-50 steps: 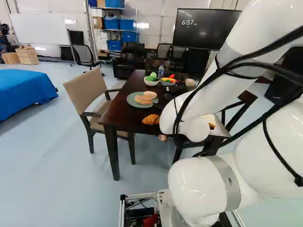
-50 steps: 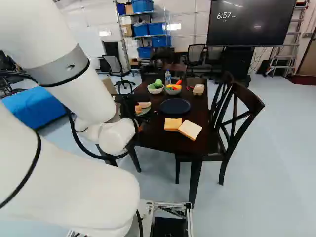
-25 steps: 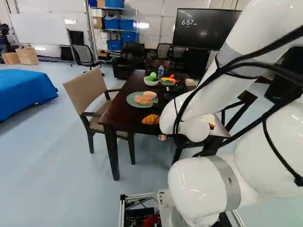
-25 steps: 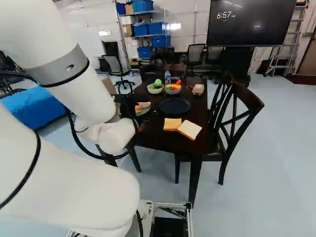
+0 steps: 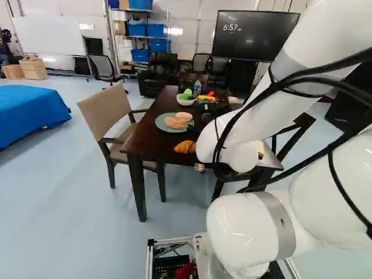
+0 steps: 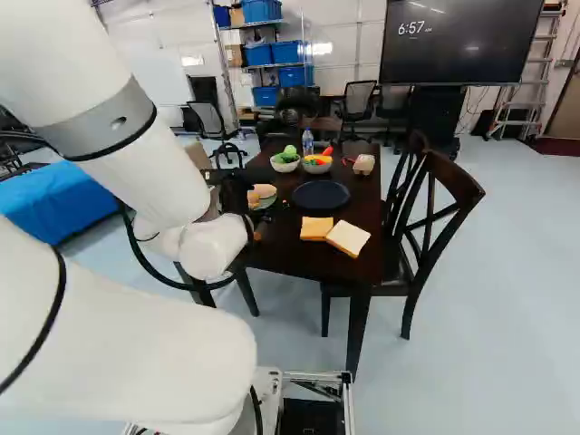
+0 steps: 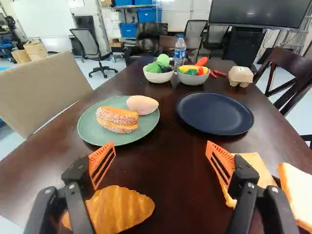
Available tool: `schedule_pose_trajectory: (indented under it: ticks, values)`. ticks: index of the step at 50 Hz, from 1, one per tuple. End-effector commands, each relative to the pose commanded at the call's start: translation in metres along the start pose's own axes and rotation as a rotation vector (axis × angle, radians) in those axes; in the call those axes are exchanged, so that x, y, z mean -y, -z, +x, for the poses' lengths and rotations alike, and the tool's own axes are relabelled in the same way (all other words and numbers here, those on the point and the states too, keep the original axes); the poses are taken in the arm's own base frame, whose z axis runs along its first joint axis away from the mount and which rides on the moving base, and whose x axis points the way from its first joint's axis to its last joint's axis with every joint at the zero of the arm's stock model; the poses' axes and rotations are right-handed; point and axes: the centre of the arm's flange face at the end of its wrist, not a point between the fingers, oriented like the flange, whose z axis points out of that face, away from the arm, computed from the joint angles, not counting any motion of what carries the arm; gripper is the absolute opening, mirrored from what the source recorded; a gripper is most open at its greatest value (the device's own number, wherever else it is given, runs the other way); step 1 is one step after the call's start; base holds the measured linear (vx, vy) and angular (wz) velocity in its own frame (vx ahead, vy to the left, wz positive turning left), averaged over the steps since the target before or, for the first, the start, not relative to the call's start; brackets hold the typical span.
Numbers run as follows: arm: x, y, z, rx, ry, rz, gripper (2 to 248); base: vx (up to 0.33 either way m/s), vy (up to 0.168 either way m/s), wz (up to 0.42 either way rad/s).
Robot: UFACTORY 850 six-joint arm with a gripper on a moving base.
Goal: Move the croissant to the empty plate
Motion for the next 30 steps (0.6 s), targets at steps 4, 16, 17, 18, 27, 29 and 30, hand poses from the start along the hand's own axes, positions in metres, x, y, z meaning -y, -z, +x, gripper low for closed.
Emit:
schedule_pose_trajectory:
  ticks: [4, 16, 17, 18, 27, 29, 30]
  values:
    - [0.0, -0.001, 0.002, 0.018, 0.001, 0.002, 247, 0.0, 0.0, 0.0]
    - [0.003, -0.008, 0.009, 0.079, 0.004, 0.009, 247, 0.0, 0.0, 0.0]
    - [0.003, -0.008, 0.01, 0.084, 0.004, 0.01, 247, 0.0, 0.0, 0.0]
    - [0.003, -0.009, 0.011, 0.089, 0.004, 0.011, 247, 0.0, 0.0, 0.0]
    - [0.006, -0.014, 0.017, 0.135, 0.008, 0.018, 247, 0.0, 0.0, 0.0]
    - [0.006, -0.015, 0.018, 0.145, 0.008, 0.019, 247, 0.0, 0.0, 0.0]
    - [0.006, -0.015, 0.019, 0.15, 0.009, 0.02, 247, 0.0, 0.0, 0.0]
